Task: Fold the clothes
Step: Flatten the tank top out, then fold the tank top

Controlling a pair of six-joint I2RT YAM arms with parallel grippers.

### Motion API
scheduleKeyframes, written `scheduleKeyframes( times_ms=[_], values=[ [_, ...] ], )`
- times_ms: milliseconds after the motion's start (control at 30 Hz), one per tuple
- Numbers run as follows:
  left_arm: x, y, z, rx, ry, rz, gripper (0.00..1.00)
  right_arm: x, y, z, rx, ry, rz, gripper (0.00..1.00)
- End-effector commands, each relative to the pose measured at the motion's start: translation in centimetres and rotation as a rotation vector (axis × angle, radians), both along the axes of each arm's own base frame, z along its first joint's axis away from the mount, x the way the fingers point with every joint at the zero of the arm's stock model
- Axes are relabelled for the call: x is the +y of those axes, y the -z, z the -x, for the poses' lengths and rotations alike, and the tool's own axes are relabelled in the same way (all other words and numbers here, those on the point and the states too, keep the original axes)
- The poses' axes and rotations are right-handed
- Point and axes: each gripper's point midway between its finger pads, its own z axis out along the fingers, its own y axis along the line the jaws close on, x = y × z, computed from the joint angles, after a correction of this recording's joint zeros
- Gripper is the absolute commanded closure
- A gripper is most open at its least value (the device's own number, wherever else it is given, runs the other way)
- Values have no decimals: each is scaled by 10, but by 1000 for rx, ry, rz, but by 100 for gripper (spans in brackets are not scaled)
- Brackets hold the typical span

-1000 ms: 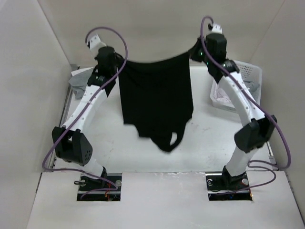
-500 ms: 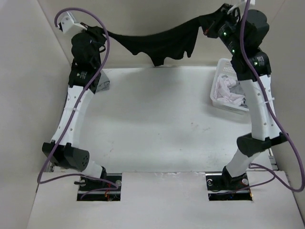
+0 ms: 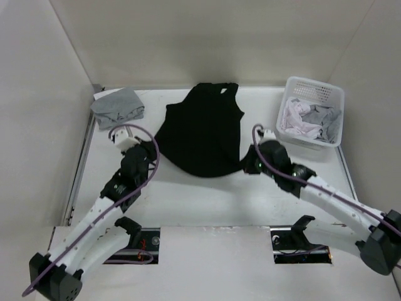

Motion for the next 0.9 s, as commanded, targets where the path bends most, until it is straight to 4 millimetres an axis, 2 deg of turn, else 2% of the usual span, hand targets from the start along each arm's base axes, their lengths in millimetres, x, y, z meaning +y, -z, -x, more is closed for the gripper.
scheduleKeyframes(
  times_ms=[0, 100, 167, 233, 333, 433, 533, 600, 633, 733, 800, 867],
  values=[
    [21, 34, 43, 61, -57, 85, 99, 13, -7, 38, -50, 13, -167, 100],
    [31, 59, 81, 117, -41, 152, 98, 8, 33, 92, 63, -43, -170, 100],
    [35, 70, 99, 155, -38, 194, 98, 6, 46, 124, 127, -92, -177, 100],
    [39, 76, 111, 185, -37, 210, 98, 5, 48, 151, 172, -139, -183, 100],
    [42, 82, 120, 206, -38, 208, 98, -1, 47, 176, 205, -168, -179, 100],
    [40, 76, 122, 207, -26, 219, 99, -3, 46, 195, 241, -188, -160, 100],
    [48, 64, 127, 187, -43, 222, 100, 0, 48, 212, 283, -207, -143, 100],
    [52, 52, 124, 154, -60, 218, 100, 1, 49, 210, 264, -188, -130, 100],
    [52, 46, 118, 133, -66, 215, 100, 0, 48, 200, 239, -154, -117, 100],
    [25, 32, 86, 108, -11, 180, 100, -8, 36, 151, 152, -26, -55, 100],
    [3, 22, 61, 72, 21, 172, 100, -9, 20, 113, 74, 39, -50, 100],
    [-9, 8, 31, 17, 15, 139, 100, -9, 0, 69, -23, 92, -61, 100]
  ],
)
